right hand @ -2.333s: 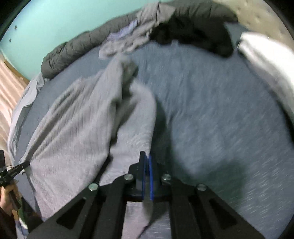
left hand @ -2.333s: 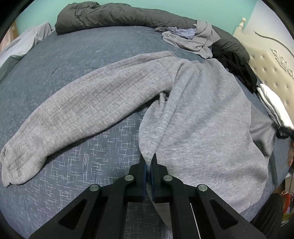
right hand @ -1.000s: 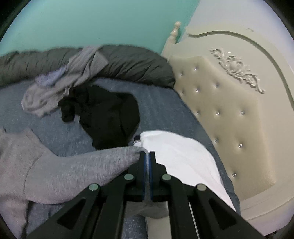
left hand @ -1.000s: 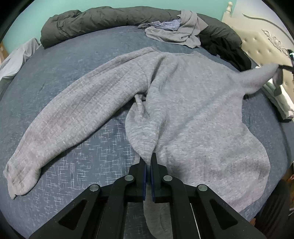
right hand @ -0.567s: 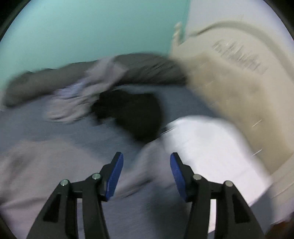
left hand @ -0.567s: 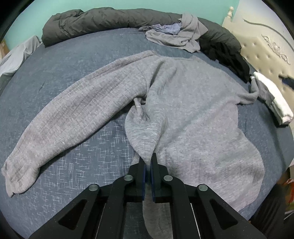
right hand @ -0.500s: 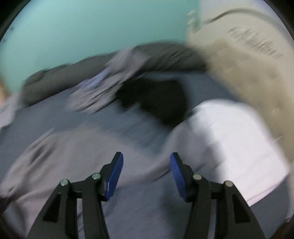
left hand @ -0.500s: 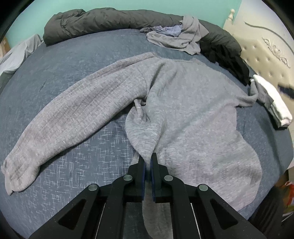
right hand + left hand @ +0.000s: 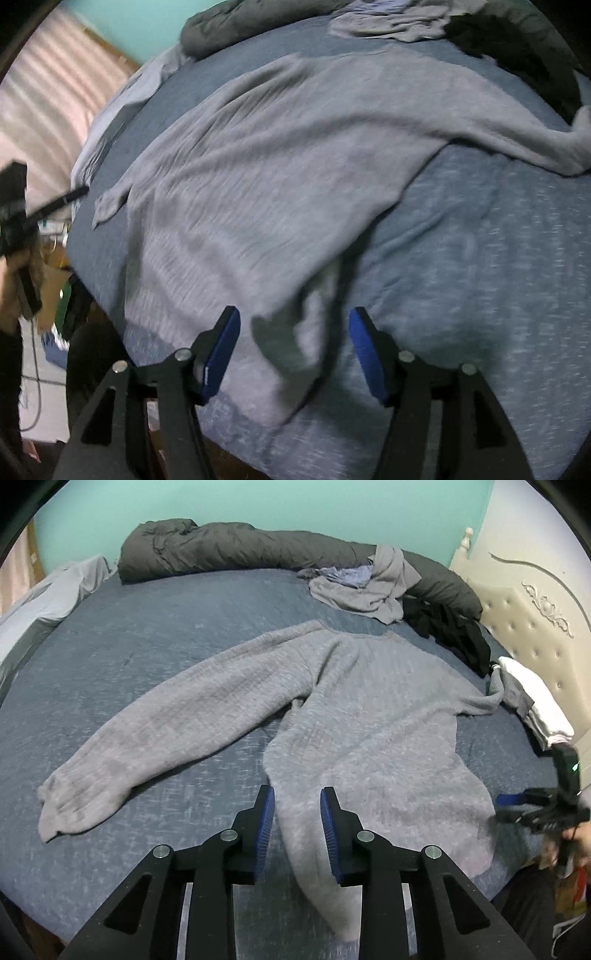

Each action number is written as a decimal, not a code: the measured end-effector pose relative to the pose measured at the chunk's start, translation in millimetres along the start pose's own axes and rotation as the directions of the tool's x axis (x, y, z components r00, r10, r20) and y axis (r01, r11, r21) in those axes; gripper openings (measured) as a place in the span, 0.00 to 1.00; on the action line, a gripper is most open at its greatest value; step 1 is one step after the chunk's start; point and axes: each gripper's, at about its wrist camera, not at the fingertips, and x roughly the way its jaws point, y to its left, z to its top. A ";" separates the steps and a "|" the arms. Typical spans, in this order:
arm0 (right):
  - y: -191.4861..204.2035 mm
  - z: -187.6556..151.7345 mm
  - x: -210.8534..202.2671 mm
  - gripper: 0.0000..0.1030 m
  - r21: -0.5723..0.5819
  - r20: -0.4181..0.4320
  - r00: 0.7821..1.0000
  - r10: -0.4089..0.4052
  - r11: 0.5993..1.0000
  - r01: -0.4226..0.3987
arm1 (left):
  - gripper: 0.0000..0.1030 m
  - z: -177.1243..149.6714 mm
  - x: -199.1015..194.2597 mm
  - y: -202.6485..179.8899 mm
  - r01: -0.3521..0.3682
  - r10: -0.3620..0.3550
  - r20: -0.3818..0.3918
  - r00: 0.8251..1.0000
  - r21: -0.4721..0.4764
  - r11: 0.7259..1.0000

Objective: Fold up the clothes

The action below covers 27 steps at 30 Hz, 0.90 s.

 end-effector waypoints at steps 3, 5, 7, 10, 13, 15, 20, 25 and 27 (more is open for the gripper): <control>13.4 -7.2 16.3 0.61 -0.033 -0.026 0.999 -0.029 0.999 0.028 | 0.28 -6.3 -13.2 2.7 -0.006 0.006 0.010 1.000 0.005 1.000; 18.8 -15.3 25.2 0.59 -0.057 -0.044 0.998 -0.050 0.997 0.048 | 0.28 -10.4 -20.8 5.4 -0.009 0.009 0.013 1.000 0.006 1.000; 23.2 -21.4 30.7 0.18 -0.078 -0.050 0.997 -0.063 0.995 0.059 | 0.29 -13.5 -26.2 8.6 -0.013 0.013 0.015 1.000 0.006 1.000; 18.9 -23.2 20.4 0.05 -0.044 -0.001 0.999 -0.041 0.998 0.040 | 0.29 -17.6 -30.1 11.7 -0.019 0.019 0.014 1.000 0.003 1.000; 12.5 -23.9 -3.7 0.04 -0.019 0.063 0.997 -0.036 0.999 0.037 | 0.31 -19.9 -28.5 9.9 -0.026 0.026 0.007 1.000 0.011 1.000; 4.5 -24.6 -26.0 0.04 -0.001 0.105 0.994 -0.032 0.999 0.032 | 0.34 -21.4 -25.7 6.5 -0.025 0.025 0.001 1.000 0.021 0.999; -23.2 -29.4 -72.9 0.04 0.054 0.181 0.981 -0.073 0.996 0.064 | 0.35 -27.0 -10.6 -7.0 0.013 -0.012 -0.030 0.999 0.036 0.999; -65.4 -43.5 -97.7 0.04 0.145 0.196 0.963 -0.183 0.977 0.157 | 0.35 -35.0 13.9 -25.1 0.067 -0.061 -0.086 0.994 0.059 0.996; -81.1 -48.4 -100.8 0.04 0.176 0.191 0.955 -0.228 0.965 0.195 | 0.35 -38.9 25.3 -33.2 0.078 -0.070 -0.112 0.991 0.069 0.995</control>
